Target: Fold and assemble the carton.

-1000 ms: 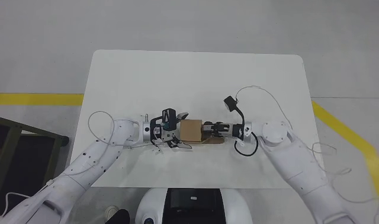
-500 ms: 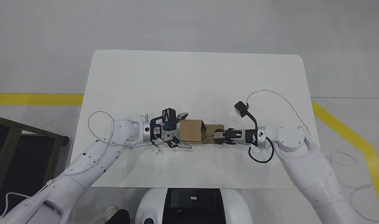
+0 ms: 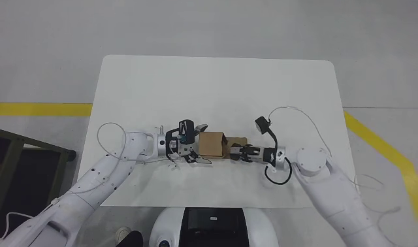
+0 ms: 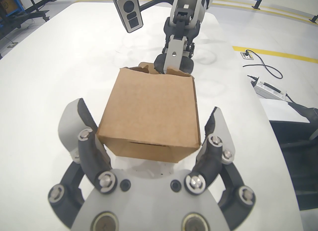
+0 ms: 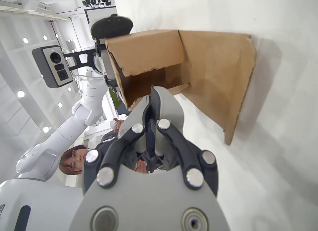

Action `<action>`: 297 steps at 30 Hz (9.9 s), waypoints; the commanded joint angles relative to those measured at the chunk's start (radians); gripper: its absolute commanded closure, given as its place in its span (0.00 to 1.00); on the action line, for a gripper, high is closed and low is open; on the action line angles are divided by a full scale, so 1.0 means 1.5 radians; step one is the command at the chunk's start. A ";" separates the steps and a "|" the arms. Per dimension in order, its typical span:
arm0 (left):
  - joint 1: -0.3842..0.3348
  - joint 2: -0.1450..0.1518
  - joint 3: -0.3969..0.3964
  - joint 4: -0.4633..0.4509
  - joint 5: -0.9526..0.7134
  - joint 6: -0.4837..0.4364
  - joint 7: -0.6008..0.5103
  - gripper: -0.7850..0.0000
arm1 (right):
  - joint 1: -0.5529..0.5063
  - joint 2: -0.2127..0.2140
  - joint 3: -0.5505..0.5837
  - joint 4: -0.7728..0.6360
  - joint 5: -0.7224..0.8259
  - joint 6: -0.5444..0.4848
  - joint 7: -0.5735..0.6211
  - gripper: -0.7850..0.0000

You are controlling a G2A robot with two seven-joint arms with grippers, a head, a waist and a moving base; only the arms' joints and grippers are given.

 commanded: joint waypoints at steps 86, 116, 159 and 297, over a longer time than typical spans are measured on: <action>0.000 0.000 0.000 0.000 0.000 0.000 0.000 0.00 | -0.053 0.029 0.101 -0.107 -0.122 0.112 0.093 0.80; 0.000 0.000 0.000 0.000 0.000 0.000 0.000 0.00 | -0.050 0.034 0.078 -0.070 -0.129 0.087 0.069 0.75; 0.000 0.000 0.000 0.000 0.000 0.000 0.000 0.00 | 0.032 0.013 -0.013 -0.070 -0.112 0.105 0.035 0.82; 0.000 0.000 0.000 0.000 0.000 0.000 0.000 0.00 | 0.016 0.014 -0.017 -0.116 -0.063 0.173 -0.002 0.80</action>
